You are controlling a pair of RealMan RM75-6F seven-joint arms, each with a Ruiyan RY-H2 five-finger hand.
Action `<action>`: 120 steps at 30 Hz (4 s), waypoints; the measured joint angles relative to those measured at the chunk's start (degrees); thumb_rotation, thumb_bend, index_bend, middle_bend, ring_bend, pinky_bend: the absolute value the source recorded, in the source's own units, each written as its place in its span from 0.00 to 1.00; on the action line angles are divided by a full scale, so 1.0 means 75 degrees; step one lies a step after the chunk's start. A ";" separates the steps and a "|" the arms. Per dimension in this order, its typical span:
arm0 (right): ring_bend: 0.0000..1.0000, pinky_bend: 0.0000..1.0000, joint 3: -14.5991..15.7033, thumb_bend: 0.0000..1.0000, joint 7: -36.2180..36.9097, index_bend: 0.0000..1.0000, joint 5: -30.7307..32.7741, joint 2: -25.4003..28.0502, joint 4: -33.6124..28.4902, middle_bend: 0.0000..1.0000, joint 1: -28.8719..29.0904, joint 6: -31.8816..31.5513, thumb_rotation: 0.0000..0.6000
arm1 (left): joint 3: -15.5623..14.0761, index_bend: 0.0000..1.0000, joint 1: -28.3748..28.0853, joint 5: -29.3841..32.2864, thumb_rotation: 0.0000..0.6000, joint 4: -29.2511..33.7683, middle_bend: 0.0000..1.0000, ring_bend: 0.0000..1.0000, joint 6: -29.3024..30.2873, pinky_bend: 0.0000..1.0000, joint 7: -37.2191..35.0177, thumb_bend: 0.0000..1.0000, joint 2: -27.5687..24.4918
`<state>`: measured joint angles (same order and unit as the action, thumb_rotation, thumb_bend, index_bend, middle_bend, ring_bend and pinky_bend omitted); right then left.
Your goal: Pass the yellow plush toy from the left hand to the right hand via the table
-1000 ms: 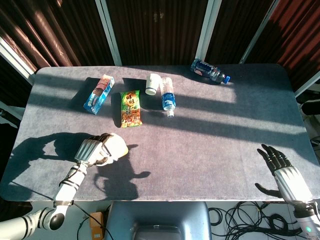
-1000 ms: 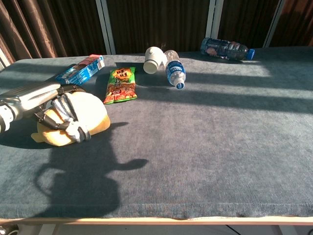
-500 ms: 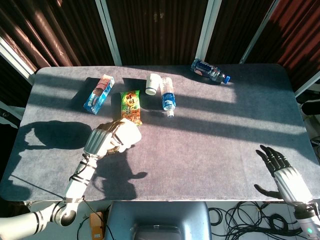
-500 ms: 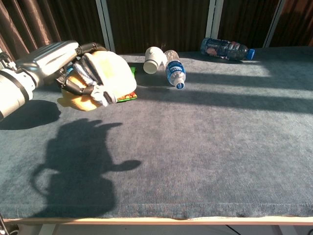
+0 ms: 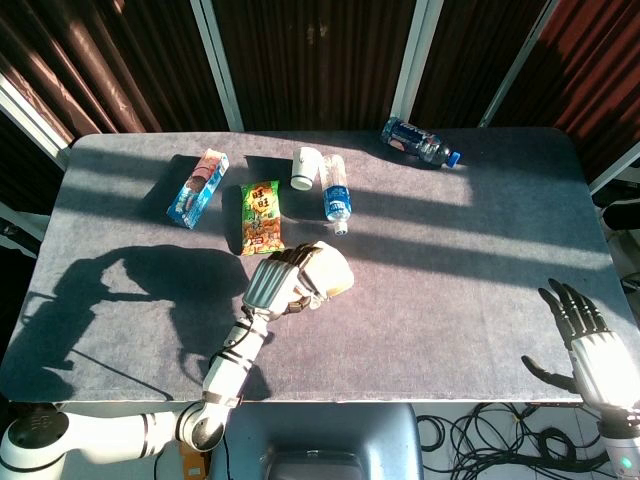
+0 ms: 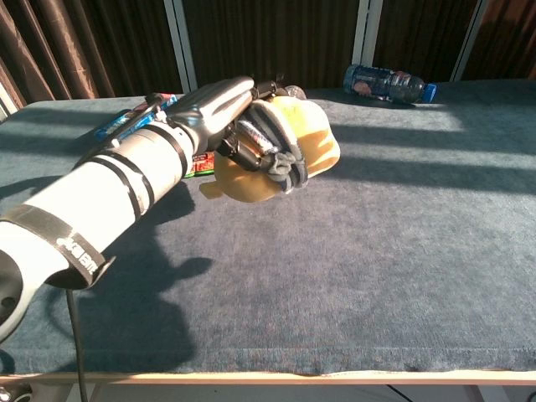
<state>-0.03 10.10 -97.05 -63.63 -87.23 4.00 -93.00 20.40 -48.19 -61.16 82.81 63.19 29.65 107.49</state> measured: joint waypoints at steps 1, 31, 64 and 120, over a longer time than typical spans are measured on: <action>0.00 0.12 0.0008 0.09 0.0024 0.00 -0.0004 0.0024 -0.0003 0.00 0.0002 0.0015 1.00 | 0.0008 0.58 -0.0059 0.0083 1.00 -0.0117 0.85 0.89 -0.0007 1.00 0.0053 0.47 0.0155; 0.00 0.12 0.0096 0.09 0.0032 0.00 -0.0124 0.0105 -0.0002 0.00 0.0039 0.0180 1.00 | -0.0608 0.00 -0.0163 0.1031 1.00 0.1244 0.00 0.00 -0.0975 0.22 0.0047 0.25 -0.0602; 0.00 0.09 -0.0085 0.09 -0.0090 0.00 -0.0357 0.0006 -0.0922 0.00 0.1375 0.1862 1.00 | -0.3647 0.00 0.4788 -0.2447 1.00 0.1478 0.00 0.00 0.4147 0.24 -0.1449 0.25 -0.5010; 0.67 0.92 -0.1472 0.11 0.0369 0.87 0.2452 -0.4056 0.2093 0.64 0.5251 0.5120 1.00 | -0.2660 0.00 0.6118 -0.3058 1.00 0.1733 0.00 0.05 0.3842 0.29 -0.3562 0.26 -0.5804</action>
<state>-11.07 12.86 -78.67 -94.05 -71.53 43.38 -54.60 0.45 -2.30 -84.09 95.80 92.01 2.94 63.96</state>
